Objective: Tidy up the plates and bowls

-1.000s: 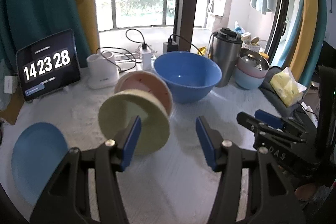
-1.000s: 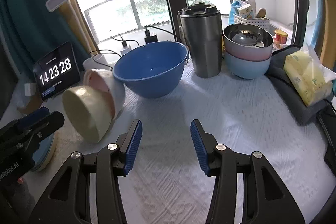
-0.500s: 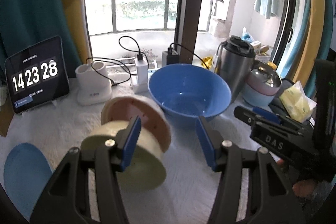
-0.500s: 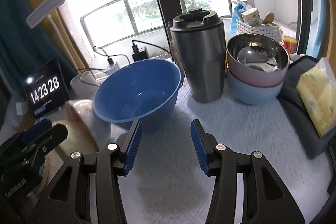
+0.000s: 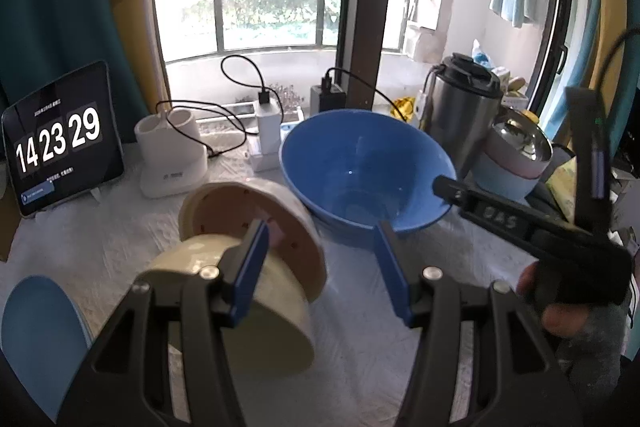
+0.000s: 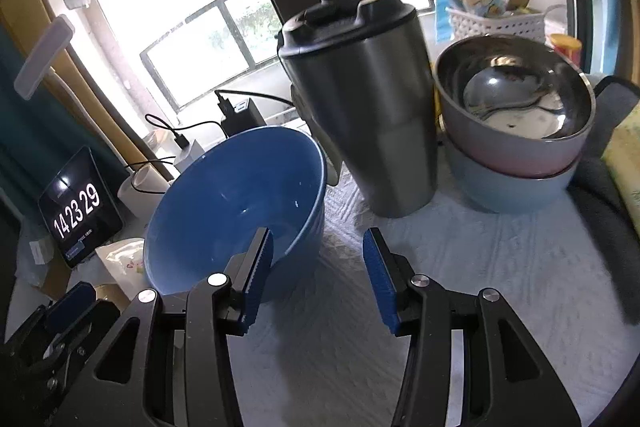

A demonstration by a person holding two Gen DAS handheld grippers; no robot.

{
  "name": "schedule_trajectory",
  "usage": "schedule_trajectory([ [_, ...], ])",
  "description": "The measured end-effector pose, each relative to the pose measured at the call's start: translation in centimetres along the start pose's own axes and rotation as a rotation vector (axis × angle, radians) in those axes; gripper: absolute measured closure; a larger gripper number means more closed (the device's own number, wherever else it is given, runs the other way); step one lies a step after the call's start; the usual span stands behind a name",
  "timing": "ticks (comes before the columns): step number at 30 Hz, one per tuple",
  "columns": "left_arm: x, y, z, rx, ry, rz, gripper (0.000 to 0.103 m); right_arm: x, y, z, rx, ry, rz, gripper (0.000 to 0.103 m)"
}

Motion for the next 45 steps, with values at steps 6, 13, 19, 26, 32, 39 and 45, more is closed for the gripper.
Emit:
schedule_trajectory([
  [6, 0.3, 0.0, -0.7, 0.009, -0.013, 0.004, 0.047, 1.2, -1.8, -0.6, 0.078, 0.034, 0.045, 0.089],
  [13, 0.4, 0.2, -2.4, 0.03, -0.035, 0.002, 0.047, 2.0, 0.6, -1.7, 0.099, 0.048, 0.033, 0.091],
  [19, 0.6, 0.2, -4.7, 0.031, -0.07, -0.002, 0.047, 2.5, 3.3, -3.6, 0.132, 0.048, 0.016, 0.091],
  [26, 1.5, -1.3, -7.2, 0.022, -0.111, 0.038, 0.047, 3.5, 6.2, -6.2, 0.152, 0.028, 0.003, 0.09],
  [32, 2.3, -2.2, -9.0, 0.029, -0.159, 0.035, 0.053, 3.9, 6.8, -7.2, 0.143, 0.005, 0.0, 0.089],
  [39, 3.3, -2.6, -10.4, 0.046, -0.208, 0.044, 0.079, 3.6, 6.9, -6.8, 0.141, 0.015, -0.004, 0.089],
  [45, 3.8, -2.4, -9.9, 0.052, -0.195, 0.062, 0.084, 4.2, 7.3, -6.1, 0.149, 0.029, -0.013, 0.09],
])
Point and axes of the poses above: each gripper's, at about its wrist camera, not at the fingertips, and y roughly against the way its jaws point, z to its left, x to its underside, the point moved 3 cm from there along -y, roughly the way its jaws point, and after that the axes turned 12 degrees about -x, right-handed, at the moved point
